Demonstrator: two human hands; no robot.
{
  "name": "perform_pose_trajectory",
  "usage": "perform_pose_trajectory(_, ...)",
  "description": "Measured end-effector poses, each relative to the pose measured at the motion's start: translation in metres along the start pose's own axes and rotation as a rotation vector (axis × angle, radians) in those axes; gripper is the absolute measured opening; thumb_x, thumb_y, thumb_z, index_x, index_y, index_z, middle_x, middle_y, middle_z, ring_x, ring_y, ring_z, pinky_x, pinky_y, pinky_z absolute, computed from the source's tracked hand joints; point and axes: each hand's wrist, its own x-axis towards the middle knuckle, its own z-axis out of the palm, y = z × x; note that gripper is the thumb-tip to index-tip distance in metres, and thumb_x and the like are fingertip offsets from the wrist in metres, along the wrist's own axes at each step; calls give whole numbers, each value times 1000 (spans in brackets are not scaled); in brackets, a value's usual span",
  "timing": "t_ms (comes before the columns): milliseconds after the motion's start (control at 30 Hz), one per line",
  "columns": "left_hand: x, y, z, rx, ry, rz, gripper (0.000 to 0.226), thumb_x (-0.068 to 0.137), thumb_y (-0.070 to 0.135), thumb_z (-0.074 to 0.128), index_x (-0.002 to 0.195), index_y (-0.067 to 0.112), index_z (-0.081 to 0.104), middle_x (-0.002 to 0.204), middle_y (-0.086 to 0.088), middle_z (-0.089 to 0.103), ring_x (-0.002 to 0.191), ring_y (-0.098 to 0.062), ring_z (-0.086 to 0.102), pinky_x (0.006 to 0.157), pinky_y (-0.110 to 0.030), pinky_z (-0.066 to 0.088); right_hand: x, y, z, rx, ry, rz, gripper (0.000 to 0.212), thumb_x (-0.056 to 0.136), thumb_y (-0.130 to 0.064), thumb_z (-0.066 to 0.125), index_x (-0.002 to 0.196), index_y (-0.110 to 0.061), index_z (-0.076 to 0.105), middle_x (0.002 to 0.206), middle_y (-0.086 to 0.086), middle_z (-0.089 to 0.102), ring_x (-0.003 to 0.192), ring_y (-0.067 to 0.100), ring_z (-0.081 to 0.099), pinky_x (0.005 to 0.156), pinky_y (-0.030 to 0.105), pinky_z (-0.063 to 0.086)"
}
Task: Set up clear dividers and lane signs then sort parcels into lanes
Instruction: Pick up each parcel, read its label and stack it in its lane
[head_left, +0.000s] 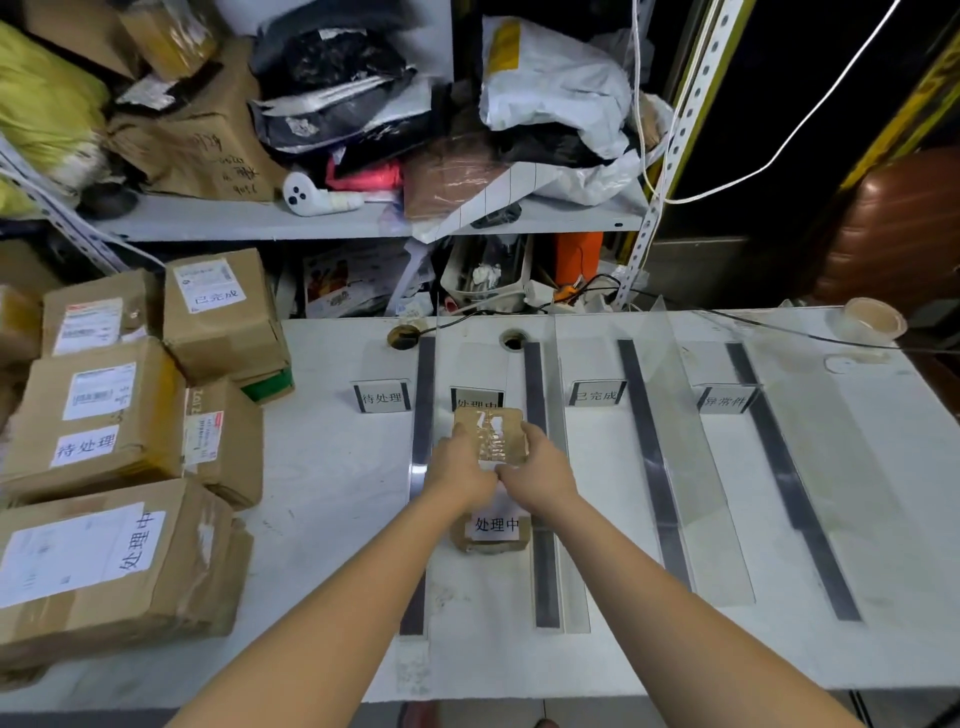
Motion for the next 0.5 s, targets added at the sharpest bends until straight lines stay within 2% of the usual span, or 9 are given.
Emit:
perform_pose_trajectory(67, -7, 6, -24, -92, 42, 69, 39, 92, 23, 66, 129, 18, 56, 123, -4, 66, 109, -25, 64, 86, -33, 54, -5, -12, -16, -19, 13, -56, 71, 91, -29, 69, 154, -19, 39, 145, 5, 58, 129, 27, 56, 91, 26, 43)
perform_pose_trajectory(200, -27, 9, -74, -176, 102, 116, 58, 98, 34, 63, 148, 11, 45, 142, -7, 56, 121, -21, 55, 100, -32, 47, -19, -46, -52, -86, 37, -191, 72, 94, -32, 69, 156, -20, 36, 153, 6, 50, 124, 26, 59, 84, 26, 45)
perform_pose_trajectory(367, -65, -15, -133, -46, 252, 119, 62, 100, 46, 57, 152, 16, 43, 151, -8, 51, 135, -24, 50, 106, -35, 42, -47, -97, -67, -268, 69, -451, 71, 94, -40, 65, 156, -22, 36, 156, 2, 46, 140, 26, 46, 108, 39, 42)
perform_pose_trajectory(500, -101, -62, -174, 130, 382, 71, 64, 99, 51, 54, 152, 18, 42, 153, -5, 48, 137, -24, 47, 109, -38, 41, -70, -139, -49, -443, 48, -651, 68, 95, -43, 62, 155, -25, 35, 161, -1, 38, 138, 26, 48, 109, 44, 44)
